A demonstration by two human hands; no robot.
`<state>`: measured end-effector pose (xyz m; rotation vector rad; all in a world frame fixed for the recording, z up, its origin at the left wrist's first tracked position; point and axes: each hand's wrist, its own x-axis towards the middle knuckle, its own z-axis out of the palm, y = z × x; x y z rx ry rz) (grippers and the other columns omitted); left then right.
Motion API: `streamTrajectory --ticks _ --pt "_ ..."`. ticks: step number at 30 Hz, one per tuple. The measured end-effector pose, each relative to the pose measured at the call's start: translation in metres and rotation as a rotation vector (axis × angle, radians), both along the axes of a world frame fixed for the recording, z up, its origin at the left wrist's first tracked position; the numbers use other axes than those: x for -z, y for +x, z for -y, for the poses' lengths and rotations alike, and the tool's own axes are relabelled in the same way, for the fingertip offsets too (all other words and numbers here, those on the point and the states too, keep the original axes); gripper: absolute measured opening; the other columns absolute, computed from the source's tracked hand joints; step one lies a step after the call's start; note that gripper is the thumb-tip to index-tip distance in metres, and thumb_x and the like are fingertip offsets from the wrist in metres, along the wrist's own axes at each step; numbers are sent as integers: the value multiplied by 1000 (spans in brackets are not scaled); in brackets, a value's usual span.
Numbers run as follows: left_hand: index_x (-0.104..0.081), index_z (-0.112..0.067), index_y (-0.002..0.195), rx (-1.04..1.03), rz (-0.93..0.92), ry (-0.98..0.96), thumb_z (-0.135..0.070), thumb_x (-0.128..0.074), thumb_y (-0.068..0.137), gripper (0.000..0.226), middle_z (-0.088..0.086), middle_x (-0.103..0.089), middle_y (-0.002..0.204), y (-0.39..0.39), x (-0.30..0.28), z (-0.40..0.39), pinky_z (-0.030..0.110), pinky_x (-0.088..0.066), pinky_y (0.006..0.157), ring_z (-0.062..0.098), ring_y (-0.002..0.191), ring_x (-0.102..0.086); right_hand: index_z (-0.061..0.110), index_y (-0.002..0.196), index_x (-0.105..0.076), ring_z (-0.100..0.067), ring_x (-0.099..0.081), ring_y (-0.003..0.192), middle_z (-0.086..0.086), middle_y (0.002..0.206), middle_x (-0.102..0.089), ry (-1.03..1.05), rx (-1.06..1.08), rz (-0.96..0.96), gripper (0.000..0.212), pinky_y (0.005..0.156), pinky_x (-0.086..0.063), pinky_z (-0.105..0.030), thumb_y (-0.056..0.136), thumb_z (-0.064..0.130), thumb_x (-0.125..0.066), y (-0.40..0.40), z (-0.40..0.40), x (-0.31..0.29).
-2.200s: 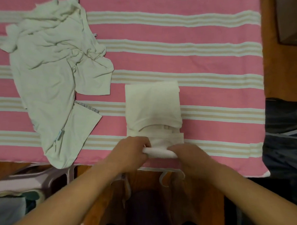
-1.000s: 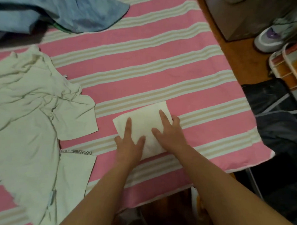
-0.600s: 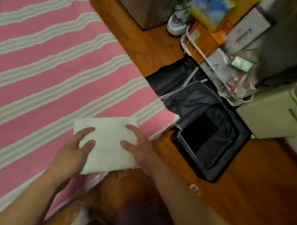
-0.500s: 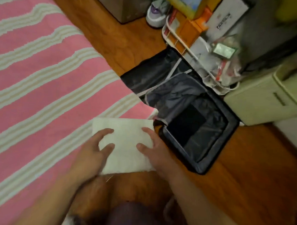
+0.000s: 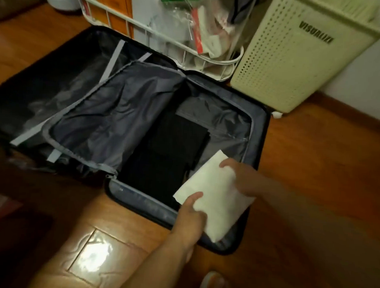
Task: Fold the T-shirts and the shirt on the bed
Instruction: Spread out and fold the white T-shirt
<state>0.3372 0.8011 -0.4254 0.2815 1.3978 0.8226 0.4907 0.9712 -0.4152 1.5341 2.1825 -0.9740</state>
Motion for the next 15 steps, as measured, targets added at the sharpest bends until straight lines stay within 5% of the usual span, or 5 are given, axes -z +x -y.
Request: streamTrajectory --ticks 3,5,7,10,15 --pt "-54 -38 133 81 -19 22 -2 -50 96 52 0 -65 128 25 37 -35 38 -54 100 22 114 -64 33 134 -46 -28 -56 102 -14 125 -55 135 -24 -7 62 91 -50 -42 88 -8 -40 -2 -56 42" --pt "-61 -29 129 323 -338 101 -20 -46 96 38 2 -66 128 23 56 -47 41 -47 107 26 121 -62 38 145 -41 -33 -42 129 -12 146 -42 232 -87 108 65 108 -39 -45 92 1 -42 -2 -79 76" --pt "-65 -22 124 675 -796 112 -29 -43 95 37 7 -68 124 13 78 -47 38 -49 102 29 119 -62 44 156 -23 -35 -6 152 -5 167 -8 234 -60 118 66 121 -16 -54 99 20 -47 -6 -80 112" --pt "-65 -25 117 1071 -1209 252 -23 -44 94 32 0 -66 115 -7 96 -21 37 -49 94 25 112 -60 37 159 -6 -35 12 153 -3 168 12 197 132 62 73 124 -5 -53 101 39 -49 -17 -41 159" --pt "-72 -27 88 1125 -1369 385 -34 -47 78 28 -6 -64 93 -30 120 5 38 -54 80 22 89 -61 33 156 20 -44 32 145 -8 160 37 58 193 131 109 118 4 -64 90 38 -67 -30 15 192"
